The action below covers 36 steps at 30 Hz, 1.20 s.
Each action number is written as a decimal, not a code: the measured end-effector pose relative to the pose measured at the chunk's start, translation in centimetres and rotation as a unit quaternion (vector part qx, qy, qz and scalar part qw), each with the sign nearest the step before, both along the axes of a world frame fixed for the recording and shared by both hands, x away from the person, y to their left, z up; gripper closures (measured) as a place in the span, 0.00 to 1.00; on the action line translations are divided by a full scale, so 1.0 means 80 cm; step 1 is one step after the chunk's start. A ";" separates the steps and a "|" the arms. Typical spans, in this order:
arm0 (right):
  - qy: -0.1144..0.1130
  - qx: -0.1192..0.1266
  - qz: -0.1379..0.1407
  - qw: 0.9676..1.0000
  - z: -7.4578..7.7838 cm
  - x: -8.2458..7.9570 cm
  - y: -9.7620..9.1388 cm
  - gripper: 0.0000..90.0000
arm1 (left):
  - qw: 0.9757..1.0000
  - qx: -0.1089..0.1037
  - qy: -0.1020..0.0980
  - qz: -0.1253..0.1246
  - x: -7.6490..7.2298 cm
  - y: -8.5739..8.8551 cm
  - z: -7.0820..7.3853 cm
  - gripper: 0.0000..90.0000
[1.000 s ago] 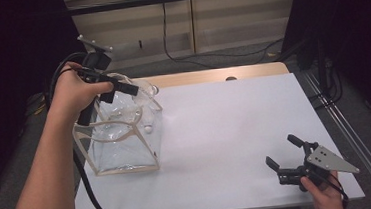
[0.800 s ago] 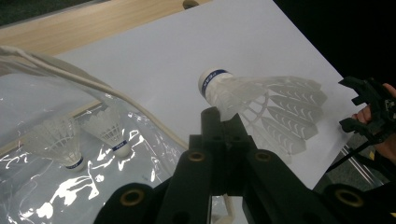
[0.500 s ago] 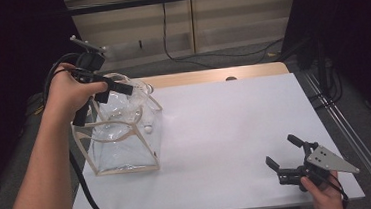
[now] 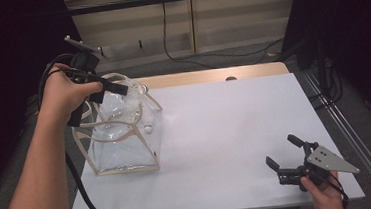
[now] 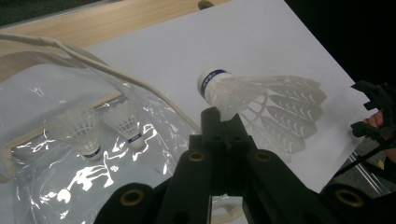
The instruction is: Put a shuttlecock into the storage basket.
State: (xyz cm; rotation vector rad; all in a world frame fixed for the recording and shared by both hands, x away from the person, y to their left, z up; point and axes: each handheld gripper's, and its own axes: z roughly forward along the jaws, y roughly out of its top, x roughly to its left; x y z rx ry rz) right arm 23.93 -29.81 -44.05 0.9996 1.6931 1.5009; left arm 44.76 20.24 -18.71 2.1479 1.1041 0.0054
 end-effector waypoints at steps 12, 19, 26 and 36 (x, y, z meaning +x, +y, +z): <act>0.001 0.000 0.000 1.000 0.000 0.000 0.000 0.00 | 1.000 -0.001 -0.002 0.007 0.000 0.006 0.004 1.00; 0.000 0.000 0.001 1.000 0.000 0.000 0.000 0.00 | 1.000 0.000 -0.001 0.019 0.000 0.015 0.005 1.00; -0.002 0.000 0.002 1.000 0.000 0.001 0.000 0.00 | 1.000 0.007 -0.003 0.022 0.000 0.023 0.007 1.00; -0.001 -0.001 0.002 1.000 0.000 0.000 0.001 0.00 | 0.999 0.014 -0.004 0.033 -0.001 0.034 0.003 1.00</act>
